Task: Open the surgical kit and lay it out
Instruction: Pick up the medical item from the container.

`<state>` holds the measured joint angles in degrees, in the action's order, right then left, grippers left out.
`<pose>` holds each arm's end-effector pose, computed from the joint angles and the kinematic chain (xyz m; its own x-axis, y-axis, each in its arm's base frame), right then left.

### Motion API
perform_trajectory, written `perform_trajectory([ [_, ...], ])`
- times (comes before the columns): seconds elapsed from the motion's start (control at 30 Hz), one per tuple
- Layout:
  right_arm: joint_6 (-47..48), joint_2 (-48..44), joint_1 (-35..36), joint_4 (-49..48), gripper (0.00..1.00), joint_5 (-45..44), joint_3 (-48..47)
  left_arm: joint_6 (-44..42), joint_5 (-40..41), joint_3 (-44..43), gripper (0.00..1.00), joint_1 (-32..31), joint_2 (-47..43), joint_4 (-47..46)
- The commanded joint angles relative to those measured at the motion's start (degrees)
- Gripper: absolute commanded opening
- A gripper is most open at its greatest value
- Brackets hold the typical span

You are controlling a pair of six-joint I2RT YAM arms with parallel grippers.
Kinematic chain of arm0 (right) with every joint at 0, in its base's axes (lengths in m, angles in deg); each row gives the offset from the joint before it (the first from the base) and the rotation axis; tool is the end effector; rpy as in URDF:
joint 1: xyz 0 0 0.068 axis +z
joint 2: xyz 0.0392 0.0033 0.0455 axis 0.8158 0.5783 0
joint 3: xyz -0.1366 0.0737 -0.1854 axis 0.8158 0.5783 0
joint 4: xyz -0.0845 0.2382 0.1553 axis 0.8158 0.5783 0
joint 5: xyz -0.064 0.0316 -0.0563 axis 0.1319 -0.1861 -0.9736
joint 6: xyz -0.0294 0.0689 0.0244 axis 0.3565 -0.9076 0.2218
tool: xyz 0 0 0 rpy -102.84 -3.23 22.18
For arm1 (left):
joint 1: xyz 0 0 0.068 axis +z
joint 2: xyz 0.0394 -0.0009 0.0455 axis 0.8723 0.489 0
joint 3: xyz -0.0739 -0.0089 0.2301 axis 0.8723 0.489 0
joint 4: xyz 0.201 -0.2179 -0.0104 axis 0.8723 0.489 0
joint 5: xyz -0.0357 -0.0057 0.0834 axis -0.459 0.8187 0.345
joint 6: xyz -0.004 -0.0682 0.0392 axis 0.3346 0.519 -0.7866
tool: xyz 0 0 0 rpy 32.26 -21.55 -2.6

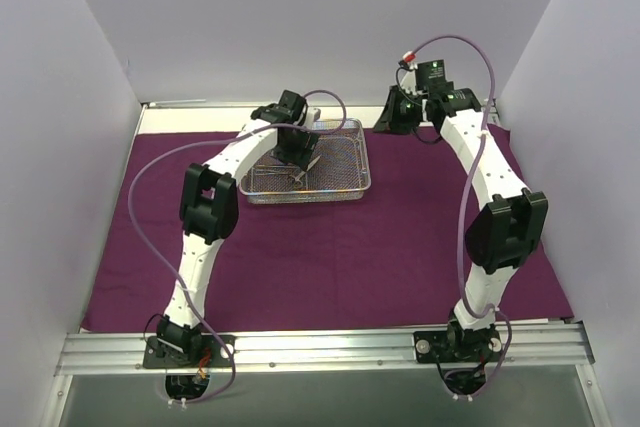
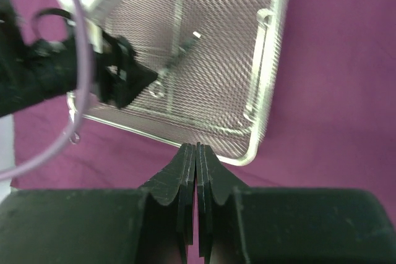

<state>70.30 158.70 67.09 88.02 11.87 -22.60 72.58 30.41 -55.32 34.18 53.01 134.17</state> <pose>0.4635 0.1318 0.3241 -0.6582 0.1642 -0.7347 -0.3541 0.7937 0.4946 0.4832 -0.2449 0.1509 -0.8068 0.3620 -0.4670 0.4366 0.8978 -0.0583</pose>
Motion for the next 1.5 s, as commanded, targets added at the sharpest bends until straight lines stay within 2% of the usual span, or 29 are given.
perform_trajectory([
  [0.0, 1.60, -3.73, -1.44, 2.00, 0.02, -0.71, 2.62, -0.53, -0.95, -3.30, 0.68, -0.17, 1.65, -1.25],
  [0.37, 1.95, -4.35, -1.88, 1.29, 0.00, 0.08, 5.34, -0.88, -0.16, -5.85, 0.60, -1.05, 4.46, -0.45],
  [0.47, 2.04, -4.44, -2.05, 1.03, 0.00, 0.08, 5.61, -0.79, 0.28, -8.48, 0.59, -1.58, 6.39, 1.65],
  [0.67, 2.04, -4.53, -2.49, 0.33, 0.00, 0.08, 6.48, 1.58, 3.52, -17.96, 0.55, -1.93, 13.69, 12.11],
  [0.77, 1.69, -4.97, -2.67, -0.55, 0.00, 0.25, 7.97, 1.76, 3.10, -16.94, 0.54, -1.84, 14.66, 13.61],
  [0.9, 1.25, -4.97, -2.67, -1.52, 0.00, 0.61, 9.12, 1.76, 2.66, -16.84, 0.46, -1.67, 15.45, 15.98],
  [0.93, 1.16, -4.88, -2.67, -1.69, 0.00, 0.69, 9.21, 1.85, 2.66, -16.93, 0.39, -1.67, 15.63, 16.34],
  [0.97, 0.99, -4.88, -2.67, -1.87, 0.00, 0.69, 9.30, 1.76, 2.66, -16.75, 0.37, -1.67, 15.72, 16.43],
  [1.23, 0.81, -4.18, -2.67, -2.49, 0.00, 0.87, 9.30, 2.02, 3.88, -15.61, 0.31, -1.84, 17.74, 20.56],
  [1.47, 0.02, -4.44, -2.49, -3.54, 0.00, 1.22, 10.88, 2.37, 7.66, -17.62, 0.11, -1.84, 17.92, 21.09],
])
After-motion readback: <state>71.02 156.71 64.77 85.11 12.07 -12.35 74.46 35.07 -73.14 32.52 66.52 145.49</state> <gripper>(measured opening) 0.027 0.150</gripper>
